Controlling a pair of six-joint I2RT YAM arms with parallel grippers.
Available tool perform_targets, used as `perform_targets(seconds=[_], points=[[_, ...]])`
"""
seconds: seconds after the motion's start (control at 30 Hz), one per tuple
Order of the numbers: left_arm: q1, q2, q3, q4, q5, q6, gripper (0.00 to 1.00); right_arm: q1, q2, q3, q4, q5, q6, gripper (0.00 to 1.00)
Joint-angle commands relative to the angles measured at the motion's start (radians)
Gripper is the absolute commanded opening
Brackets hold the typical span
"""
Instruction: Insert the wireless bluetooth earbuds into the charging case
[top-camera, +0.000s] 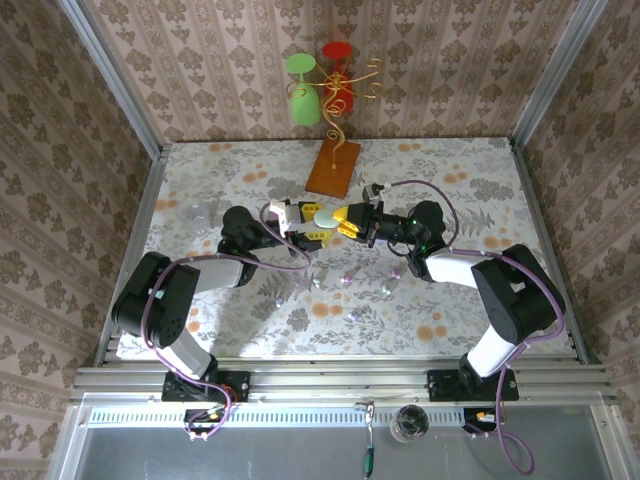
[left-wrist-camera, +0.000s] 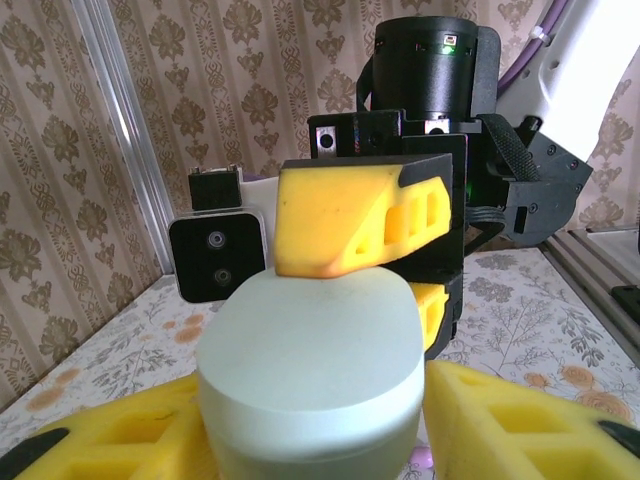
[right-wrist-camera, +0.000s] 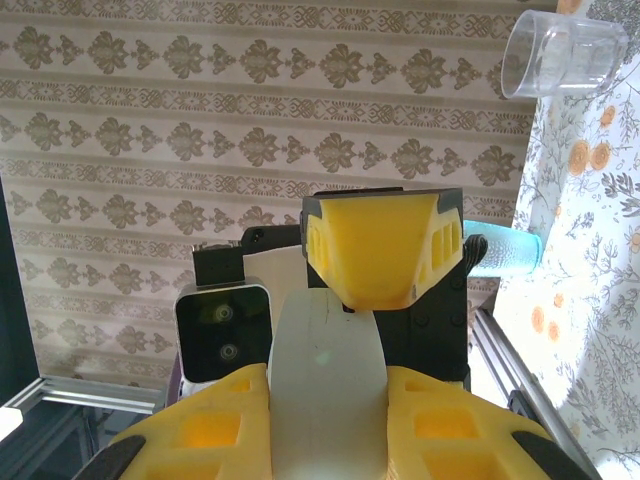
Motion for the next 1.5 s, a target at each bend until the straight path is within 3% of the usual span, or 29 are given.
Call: perform_targets(seconds=[0.0, 0.53, 0.77, 1.23, 1.4, 1.47], points=[[-0.008, 0.013, 0.033, 0.033, 0.033, -0.023, 0.48, 0.005, 0.008, 0.032, 0.04, -0.013, 0.007, 0.01], [-0.012, 0.019, 0.042, 0.034, 0.05, -0.047, 0.45, 0.002, 0.013, 0.03, 0.021, -0.011, -0.003, 0.02], [-0.012, 0.023, 0.031, 0.031, 0.049, -0.03, 0.49, 0.001, 0.002, 0.035, 0.023, -0.014, -0.001, 0.02], [-0.017, 0.034, 0.029, 0.032, 0.062, 0.005, 0.45, 0.0, 0.005, 0.034, 0.027, -0.008, 0.016, 0.02], [-0.016, 0.032, 0.031, 0.032, 0.067, 0.009, 0.38, 0.001, 0.01, 0.036, 0.026, -0.006, 0.018, 0.05], [-0.015, 0.032, 0.035, 0.031, 0.073, -0.005, 0.38, 0.001, 0.012, 0.038, 0.023, -0.003, 0.016, 0.13]])
